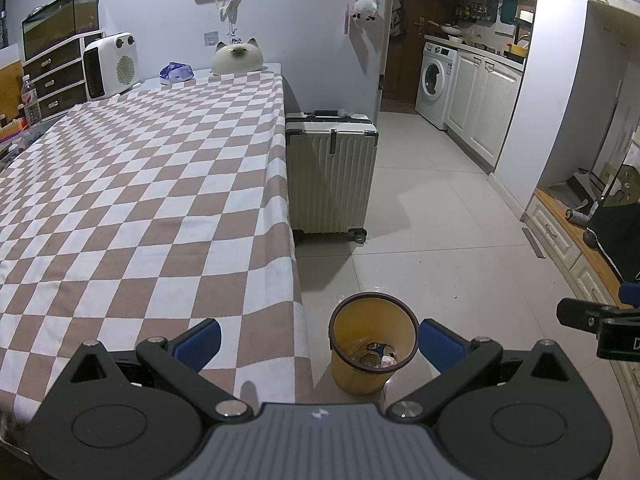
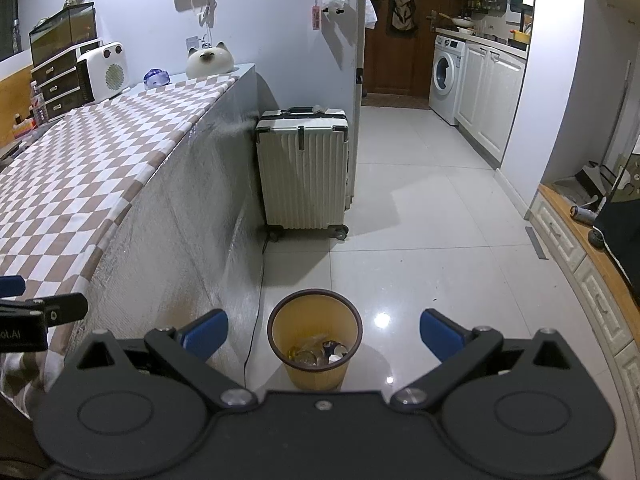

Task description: Collect trash

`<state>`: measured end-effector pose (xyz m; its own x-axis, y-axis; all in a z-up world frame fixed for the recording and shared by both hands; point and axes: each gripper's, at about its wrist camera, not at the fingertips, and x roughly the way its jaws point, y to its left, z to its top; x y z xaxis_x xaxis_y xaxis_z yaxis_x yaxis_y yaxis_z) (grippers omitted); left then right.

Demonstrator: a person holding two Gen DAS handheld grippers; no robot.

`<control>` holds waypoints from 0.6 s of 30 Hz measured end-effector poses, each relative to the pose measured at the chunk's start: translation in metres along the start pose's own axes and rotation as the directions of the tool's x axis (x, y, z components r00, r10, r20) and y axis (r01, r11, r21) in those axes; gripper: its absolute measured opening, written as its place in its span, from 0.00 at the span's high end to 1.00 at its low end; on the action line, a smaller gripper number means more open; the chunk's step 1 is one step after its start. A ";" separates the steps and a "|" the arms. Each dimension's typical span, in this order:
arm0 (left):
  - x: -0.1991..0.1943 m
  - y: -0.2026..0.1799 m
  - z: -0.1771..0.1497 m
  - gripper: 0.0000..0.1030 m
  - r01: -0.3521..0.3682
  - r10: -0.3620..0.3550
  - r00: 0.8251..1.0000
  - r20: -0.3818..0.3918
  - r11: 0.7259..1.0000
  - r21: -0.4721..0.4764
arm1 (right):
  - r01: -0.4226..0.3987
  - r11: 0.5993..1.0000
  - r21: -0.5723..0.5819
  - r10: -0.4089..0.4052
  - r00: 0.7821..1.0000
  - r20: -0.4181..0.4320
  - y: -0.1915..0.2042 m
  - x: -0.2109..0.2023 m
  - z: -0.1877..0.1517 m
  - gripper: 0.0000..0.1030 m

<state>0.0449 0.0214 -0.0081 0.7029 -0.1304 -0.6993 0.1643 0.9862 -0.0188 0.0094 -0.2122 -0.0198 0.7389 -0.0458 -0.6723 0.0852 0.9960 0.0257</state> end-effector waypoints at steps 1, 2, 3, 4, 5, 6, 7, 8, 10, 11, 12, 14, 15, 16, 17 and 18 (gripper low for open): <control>0.000 0.000 0.000 0.00 0.000 0.000 1.000 0.000 1.000 0.000 | -0.001 1.000 0.000 0.001 1.000 -0.001 0.000 0.000 0.000 0.00; 0.000 0.000 -0.001 0.00 0.000 0.000 1.000 0.000 1.000 0.000 | -0.002 1.000 0.000 0.002 1.000 -0.001 0.000 0.000 0.000 0.00; 0.000 0.000 0.000 0.00 0.000 0.000 1.000 -0.001 1.000 -0.001 | 0.000 1.000 0.000 0.000 1.000 0.000 0.000 0.000 0.000 0.00; 0.000 -0.001 0.000 0.00 0.000 0.000 1.000 -0.001 1.000 -0.001 | 0.000 1.000 0.000 0.000 1.000 0.000 0.000 0.000 0.000 0.00; 0.000 -0.001 0.000 0.00 0.000 0.000 1.000 -0.002 1.000 -0.001 | 0.001 1.000 0.000 -0.001 1.000 0.000 0.000 0.000 0.000 0.00; 0.000 -0.001 0.000 0.00 0.000 0.000 1.000 -0.001 1.000 -0.001 | 0.000 1.000 0.000 0.000 1.000 -0.001 0.000 0.000 0.000 0.00; 0.000 -0.001 0.000 0.00 0.000 0.000 1.000 -0.001 1.000 -0.001 | -0.001 1.000 0.000 0.001 1.000 -0.001 0.000 0.000 0.000 0.00; 0.000 -0.001 0.000 0.00 0.000 0.000 1.000 -0.001 1.000 -0.001 | -0.001 1.000 0.000 0.001 1.000 -0.001 0.000 0.000 0.000 0.00; 0.000 -0.001 0.000 0.00 0.000 0.000 1.000 0.000 1.000 -0.001 | -0.002 1.000 0.002 0.002 1.000 -0.003 -0.001 0.000 0.000 0.00; 0.000 -0.001 0.000 0.00 0.000 0.000 1.000 -0.001 1.000 -0.001 | -0.001 1.000 0.002 0.001 1.000 -0.003 -0.001 0.000 0.000 0.00; 0.000 -0.001 0.000 0.00 0.000 0.000 1.000 -0.001 1.000 -0.001 | -0.001 1.000 0.001 0.001 1.000 -0.003 -0.001 0.000 0.000 0.00; 0.000 -0.001 0.000 0.00 0.000 0.000 1.000 -0.001 1.000 -0.001 | 0.000 1.000 0.000 0.000 1.000 -0.003 -0.001 -0.001 0.000 0.00; 0.000 -0.001 0.000 0.00 0.000 0.000 1.000 0.000 1.000 -0.001 | -0.001 1.000 0.001 0.001 1.000 -0.003 -0.002 0.000 0.000 0.00; 0.000 -0.001 0.000 0.00 0.000 0.000 1.000 0.000 1.000 -0.001 | -0.001 1.000 0.001 0.001 1.000 -0.003 -0.002 0.000 0.000 0.00; 0.000 0.000 0.000 0.00 0.000 0.000 1.000 -0.001 1.000 -0.001 | -0.001 1.000 0.001 0.001 1.000 -0.003 -0.002 0.000 0.000 0.00; 0.000 0.000 0.000 0.00 0.001 -0.001 1.000 -0.001 1.000 -0.001 | -0.001 1.000 0.001 0.001 1.000 -0.003 -0.002 0.000 0.000 0.00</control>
<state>0.0451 0.0211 -0.0079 0.7024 -0.1308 -0.6997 0.1641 0.9862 -0.0197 0.0092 -0.2138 -0.0195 0.7369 -0.0449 -0.6745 0.0852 0.9960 0.0268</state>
